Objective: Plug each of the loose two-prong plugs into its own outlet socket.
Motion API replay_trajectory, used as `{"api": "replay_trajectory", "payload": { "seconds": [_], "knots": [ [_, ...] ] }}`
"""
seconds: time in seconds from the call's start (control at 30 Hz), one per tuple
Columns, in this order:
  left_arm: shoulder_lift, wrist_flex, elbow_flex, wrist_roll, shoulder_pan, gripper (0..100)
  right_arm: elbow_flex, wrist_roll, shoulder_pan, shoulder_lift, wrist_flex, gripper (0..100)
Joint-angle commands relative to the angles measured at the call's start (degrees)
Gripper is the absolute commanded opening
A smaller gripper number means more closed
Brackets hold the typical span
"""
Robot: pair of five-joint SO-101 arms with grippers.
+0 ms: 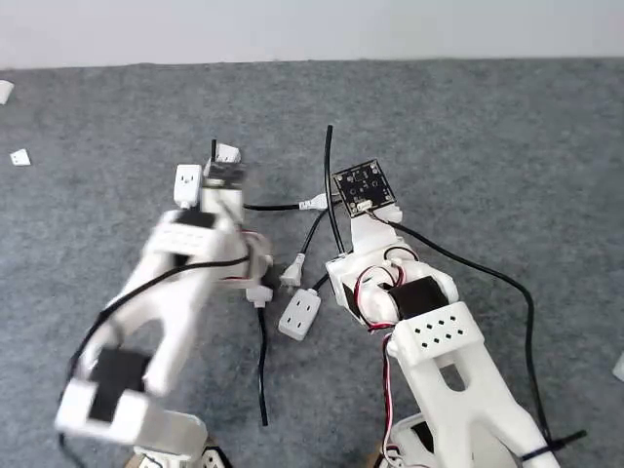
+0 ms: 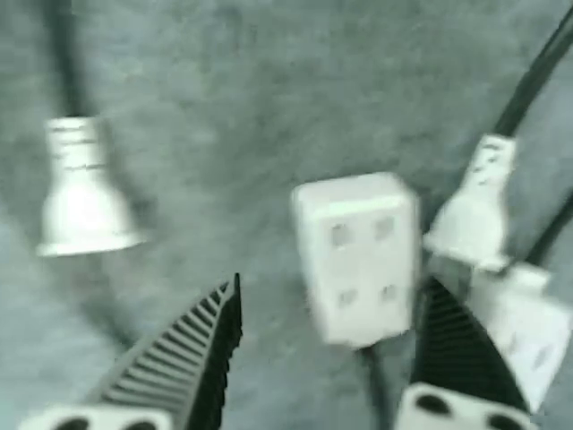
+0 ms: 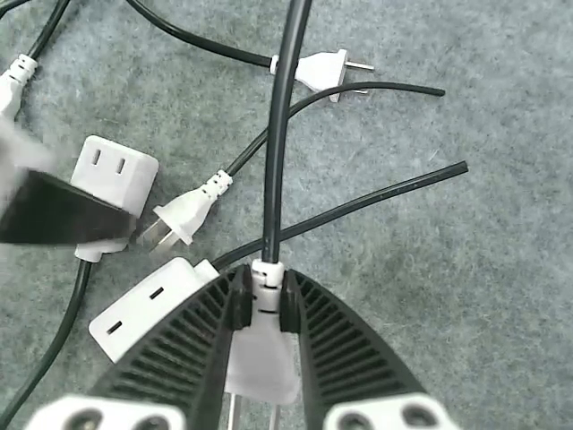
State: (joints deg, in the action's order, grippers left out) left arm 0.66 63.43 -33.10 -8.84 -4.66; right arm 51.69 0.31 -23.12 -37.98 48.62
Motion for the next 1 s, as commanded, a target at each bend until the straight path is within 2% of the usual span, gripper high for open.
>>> {"api": "replay_trajectory", "payload": {
  "seconds": [0.0,0.13,0.23,0.3,0.37,0.5,0.67,0.8,0.97],
  "knots": [
    [-11.08,-3.52,-5.85,6.07,7.65,18,-0.62,1.23,0.04,-2.07,0.04,0.8],
    [-11.08,-7.91,-10.59,6.33,7.91,15,-0.88,2.99,-2.95,-2.86,2.15,0.8],
    [-4.31,-6.86,-6.55,6.51,8.00,15,-0.35,3.52,-5.76,-6.81,4.18,0.8],
    [2.46,-3.34,-1.19,7.38,8.18,15,0.97,5.10,-7.52,-10.77,5.23,0.8],
    [8.62,0.79,4.70,12.22,8.44,14,3.25,6.51,-9.54,-15.78,5.67,0.8],
    [13.80,3.69,9.54,22.24,8.35,4,6.42,8.79,-14.29,-24.31,7.78,0.8],
    [7.30,0.62,3.21,23.30,7.03,3,6.86,9.05,-17.36,-23.69,8.40,0.8],
    [-3.69,-3.87,-8.22,28.22,3.25,3,6.86,9.05,-17.89,-20.26,7.08,0.8],
    [-17.93,-5.27,-18.77,29.19,-1.05,3,6.68,8.97,-18.33,-18.86,6.99,0.8]
  ]
}}
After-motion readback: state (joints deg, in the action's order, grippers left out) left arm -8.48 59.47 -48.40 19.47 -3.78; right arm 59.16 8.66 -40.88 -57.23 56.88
